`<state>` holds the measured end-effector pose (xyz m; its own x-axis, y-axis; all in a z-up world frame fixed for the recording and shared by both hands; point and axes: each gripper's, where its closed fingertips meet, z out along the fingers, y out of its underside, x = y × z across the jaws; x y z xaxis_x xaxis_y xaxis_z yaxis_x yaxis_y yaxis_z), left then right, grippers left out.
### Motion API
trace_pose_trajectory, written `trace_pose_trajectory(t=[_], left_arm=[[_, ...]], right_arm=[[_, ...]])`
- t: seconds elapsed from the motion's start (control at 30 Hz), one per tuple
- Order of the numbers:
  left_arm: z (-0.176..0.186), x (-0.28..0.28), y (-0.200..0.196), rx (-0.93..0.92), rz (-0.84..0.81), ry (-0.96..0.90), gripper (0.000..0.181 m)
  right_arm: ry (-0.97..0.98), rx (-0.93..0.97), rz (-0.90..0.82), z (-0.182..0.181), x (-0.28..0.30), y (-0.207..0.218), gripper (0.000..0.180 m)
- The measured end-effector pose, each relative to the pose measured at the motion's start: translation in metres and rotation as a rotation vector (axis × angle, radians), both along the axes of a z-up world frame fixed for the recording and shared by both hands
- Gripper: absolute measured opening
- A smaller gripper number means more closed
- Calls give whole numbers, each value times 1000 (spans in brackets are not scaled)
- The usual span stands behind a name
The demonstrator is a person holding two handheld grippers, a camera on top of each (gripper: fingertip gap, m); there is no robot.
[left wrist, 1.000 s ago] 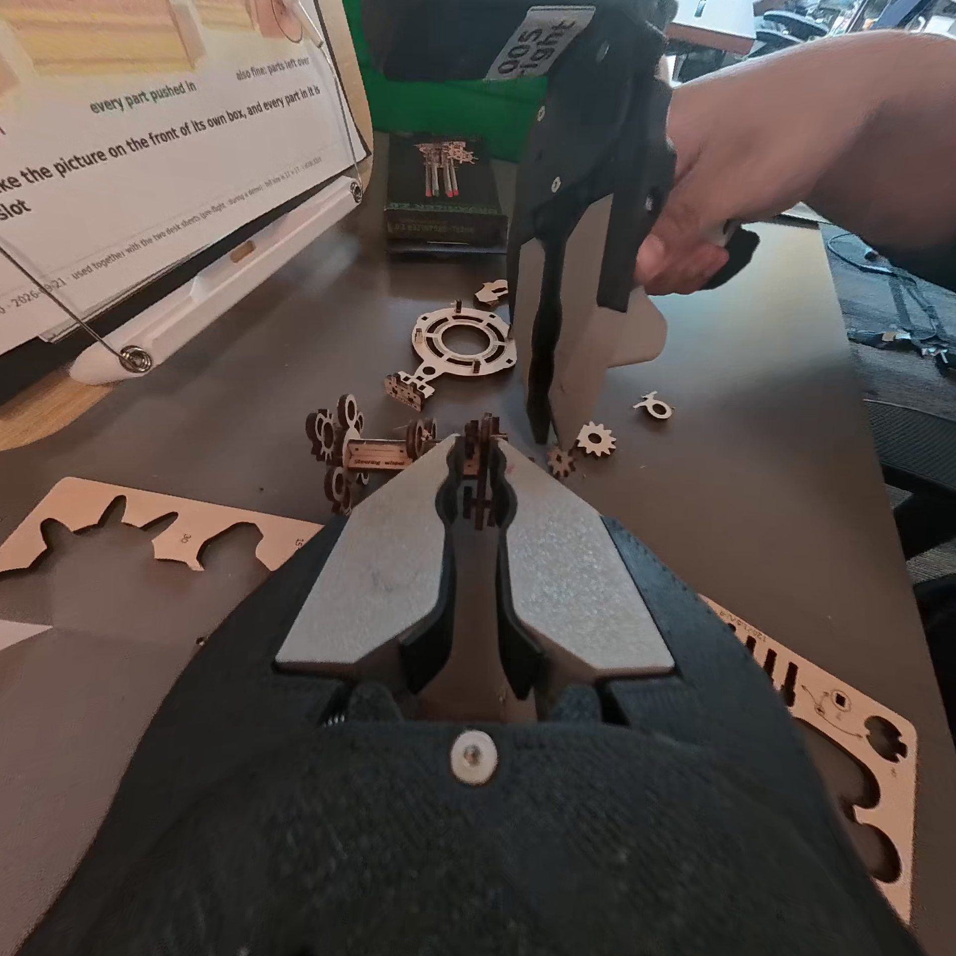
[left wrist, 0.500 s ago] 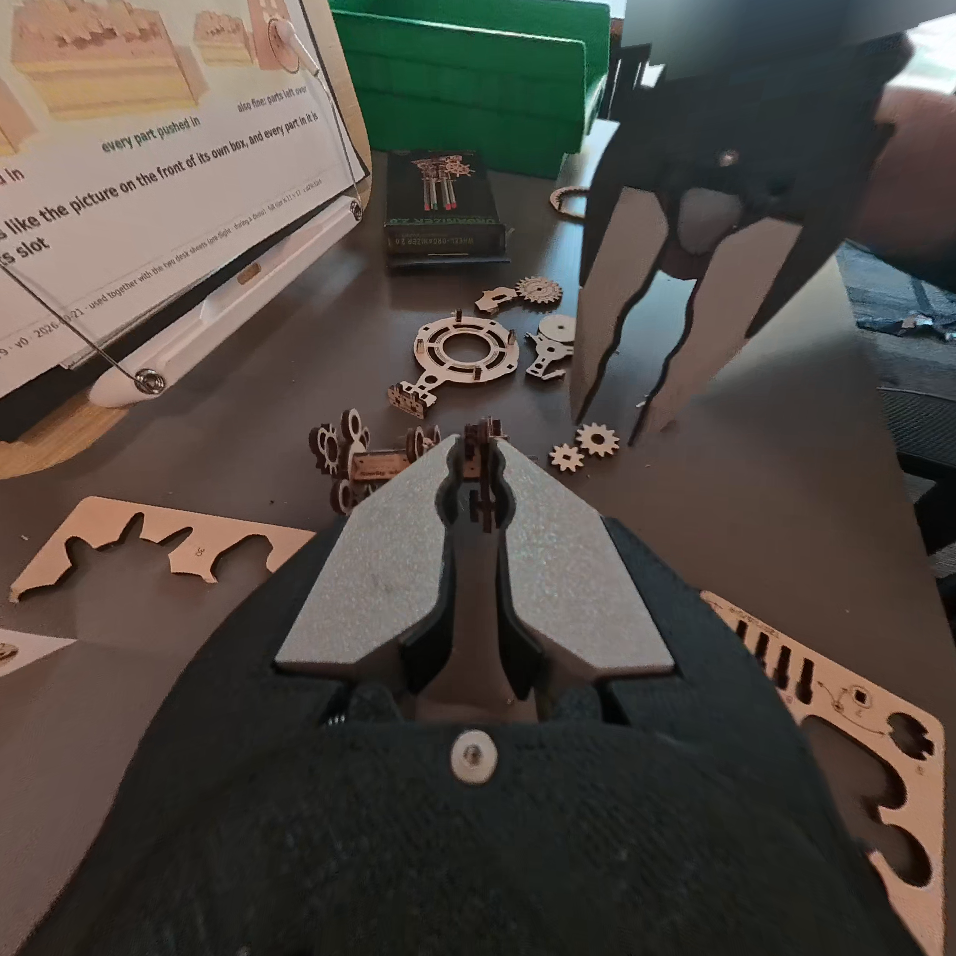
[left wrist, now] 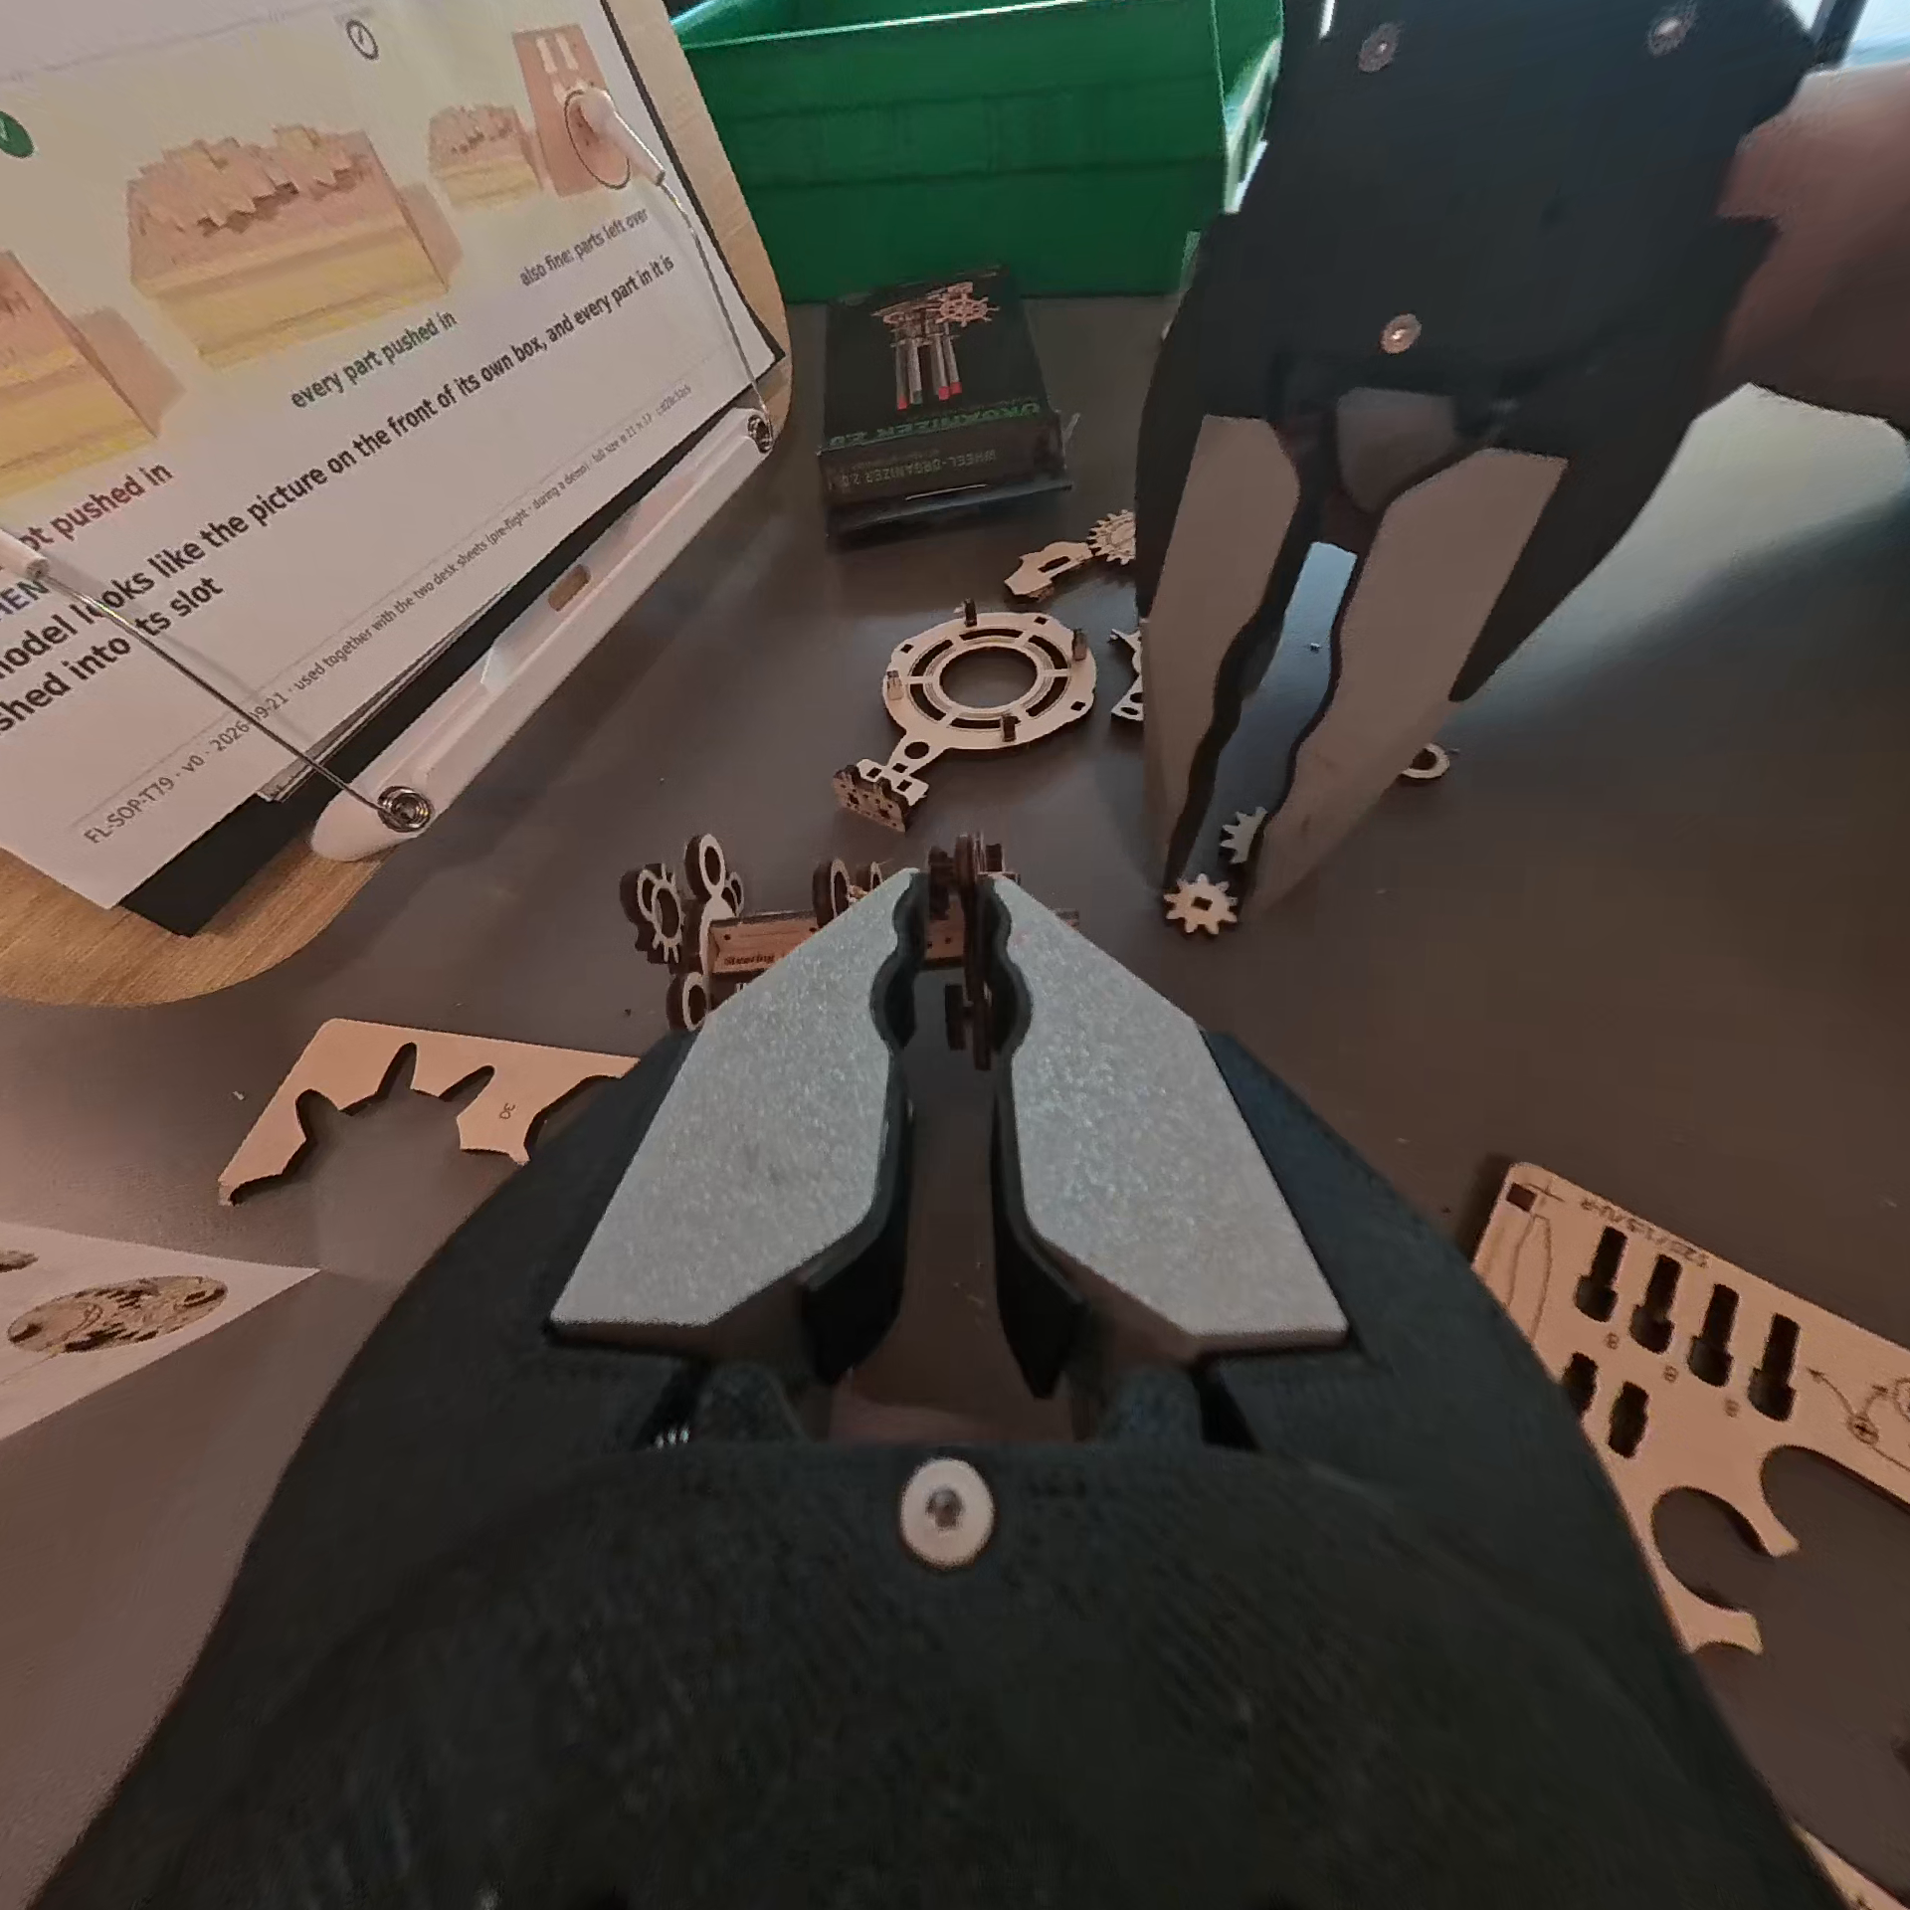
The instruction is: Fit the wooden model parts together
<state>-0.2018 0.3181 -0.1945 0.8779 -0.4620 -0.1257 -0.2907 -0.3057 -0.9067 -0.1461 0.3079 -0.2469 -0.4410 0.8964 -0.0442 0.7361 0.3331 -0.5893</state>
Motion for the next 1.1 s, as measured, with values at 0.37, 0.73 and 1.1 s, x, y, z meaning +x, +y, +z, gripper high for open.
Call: trace_pose_trajectory(t=[0.37,0.73,1.1], left_arm=[[-4,2,-2,-16,-13,31,7],[-7,7,-3,-7,-29,85,7],[-7,8,-4,-2,-35,97,7]], right_arm=[[-143,-707,-83,31,8,-33,14],[-311,-718,-236,12,14,-21,22],[-86,-271,-14,17,25,-24,30]])
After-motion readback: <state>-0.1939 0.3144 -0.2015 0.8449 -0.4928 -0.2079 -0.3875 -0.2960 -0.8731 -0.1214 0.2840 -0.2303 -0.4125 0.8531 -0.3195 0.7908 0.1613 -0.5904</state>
